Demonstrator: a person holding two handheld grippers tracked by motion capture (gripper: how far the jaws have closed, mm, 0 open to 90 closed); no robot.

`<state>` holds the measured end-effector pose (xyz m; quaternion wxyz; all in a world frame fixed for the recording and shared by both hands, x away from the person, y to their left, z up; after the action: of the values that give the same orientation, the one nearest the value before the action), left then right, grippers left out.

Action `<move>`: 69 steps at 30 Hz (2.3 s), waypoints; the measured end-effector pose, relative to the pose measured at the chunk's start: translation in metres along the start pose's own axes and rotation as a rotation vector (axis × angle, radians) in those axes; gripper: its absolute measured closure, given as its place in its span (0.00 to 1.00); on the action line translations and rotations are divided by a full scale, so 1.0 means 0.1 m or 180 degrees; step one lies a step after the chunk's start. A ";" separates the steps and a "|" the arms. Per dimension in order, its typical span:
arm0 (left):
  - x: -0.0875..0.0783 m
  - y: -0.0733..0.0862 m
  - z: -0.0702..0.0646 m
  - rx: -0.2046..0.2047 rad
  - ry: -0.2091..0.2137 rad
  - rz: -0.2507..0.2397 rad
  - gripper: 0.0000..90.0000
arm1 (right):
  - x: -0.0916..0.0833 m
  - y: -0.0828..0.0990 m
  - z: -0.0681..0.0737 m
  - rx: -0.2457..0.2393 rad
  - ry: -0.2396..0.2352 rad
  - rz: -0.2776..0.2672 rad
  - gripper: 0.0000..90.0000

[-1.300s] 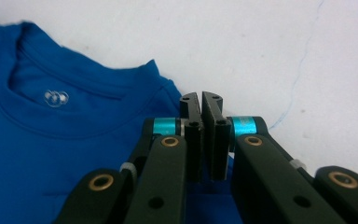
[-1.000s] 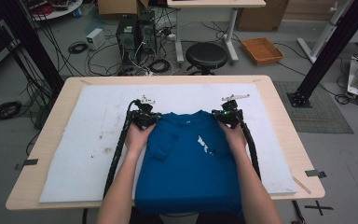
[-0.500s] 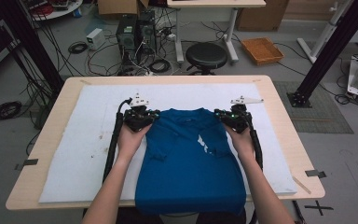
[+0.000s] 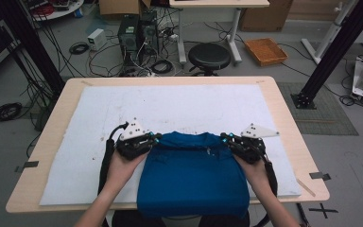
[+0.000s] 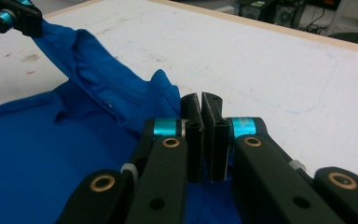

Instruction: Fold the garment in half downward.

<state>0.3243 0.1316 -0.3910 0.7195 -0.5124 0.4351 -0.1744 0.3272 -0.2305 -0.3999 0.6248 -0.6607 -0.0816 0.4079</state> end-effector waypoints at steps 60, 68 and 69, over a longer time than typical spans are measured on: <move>0.11 0.57 -0.02 -0.0727 -0.0527 0.0566 0.54 | -0.11 0.49 -0.27 0.0488 0.0728 0.0426 0.61; 0.12 0.66 -0.03 -0.0941 -0.0181 0.0604 0.72 | -0.01 0.59 -0.33 0.0726 0.0390 0.0781 0.77; 0.12 0.66 -0.04 -0.0946 -0.0116 0.0596 0.83 | -0.01 0.59 -0.31 0.0707 0.0331 0.0796 0.84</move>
<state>0.3147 0.1478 -0.4557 0.6567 -0.5735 0.4887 -0.0310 0.3231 -0.2671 -0.4555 0.6417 -0.6129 0.0792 0.4543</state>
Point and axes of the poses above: each handheld gripper's, and its own axes: x roughly forward along the jaws, y roughly out of its underside, z roughly to its left, the point moved 1 cm from there along x, roughly forward along the jaws, and after that the axes turned 4 degrees about x, right-handed, at the moved point
